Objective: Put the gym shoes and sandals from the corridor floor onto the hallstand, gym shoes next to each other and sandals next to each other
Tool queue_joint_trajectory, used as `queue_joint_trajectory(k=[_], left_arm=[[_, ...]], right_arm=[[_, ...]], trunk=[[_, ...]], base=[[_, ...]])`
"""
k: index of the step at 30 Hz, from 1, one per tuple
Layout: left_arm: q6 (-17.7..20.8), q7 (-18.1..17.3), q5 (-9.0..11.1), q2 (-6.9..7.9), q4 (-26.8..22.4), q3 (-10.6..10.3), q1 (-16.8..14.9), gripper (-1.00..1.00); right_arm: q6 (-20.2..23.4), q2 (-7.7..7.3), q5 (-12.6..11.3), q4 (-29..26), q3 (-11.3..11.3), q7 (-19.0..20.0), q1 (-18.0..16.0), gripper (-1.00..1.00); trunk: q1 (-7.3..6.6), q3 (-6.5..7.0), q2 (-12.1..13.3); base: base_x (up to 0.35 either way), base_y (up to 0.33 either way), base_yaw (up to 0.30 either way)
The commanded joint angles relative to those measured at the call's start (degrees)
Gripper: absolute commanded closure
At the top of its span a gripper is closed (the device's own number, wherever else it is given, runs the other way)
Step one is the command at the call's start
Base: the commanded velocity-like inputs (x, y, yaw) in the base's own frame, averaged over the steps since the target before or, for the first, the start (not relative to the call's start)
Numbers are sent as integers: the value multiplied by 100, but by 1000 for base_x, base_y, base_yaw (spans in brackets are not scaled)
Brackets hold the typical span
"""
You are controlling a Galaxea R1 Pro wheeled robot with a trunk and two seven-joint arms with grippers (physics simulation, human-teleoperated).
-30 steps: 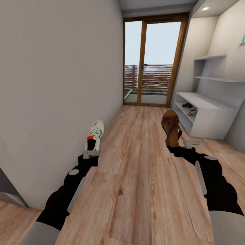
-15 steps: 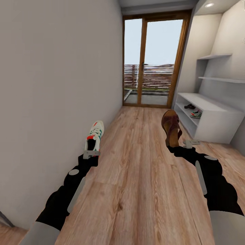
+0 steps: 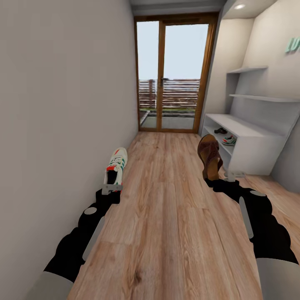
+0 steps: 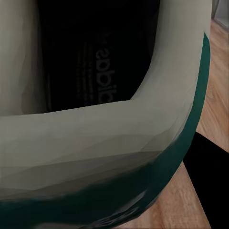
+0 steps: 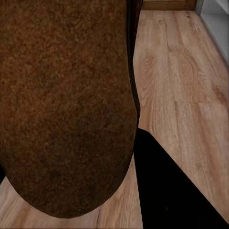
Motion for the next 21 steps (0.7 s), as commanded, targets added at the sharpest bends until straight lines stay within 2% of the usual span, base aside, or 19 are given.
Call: queue_joint_trajectory(k=[1, 21], left_arm=[[25, 43, 58, 2, -8, -11, -4, 100], [25, 43, 58, 2, -8, -11, -4, 100]], right_arm=[[34, 0, 16, -8, -6, 25, -4, 100], [33, 8, 35, -6, 4, 24, -4, 100]], trunk=[[2, -6, -2], [2, 20, -2]], base=[[347, 0, -10], [347, 0, -4]])
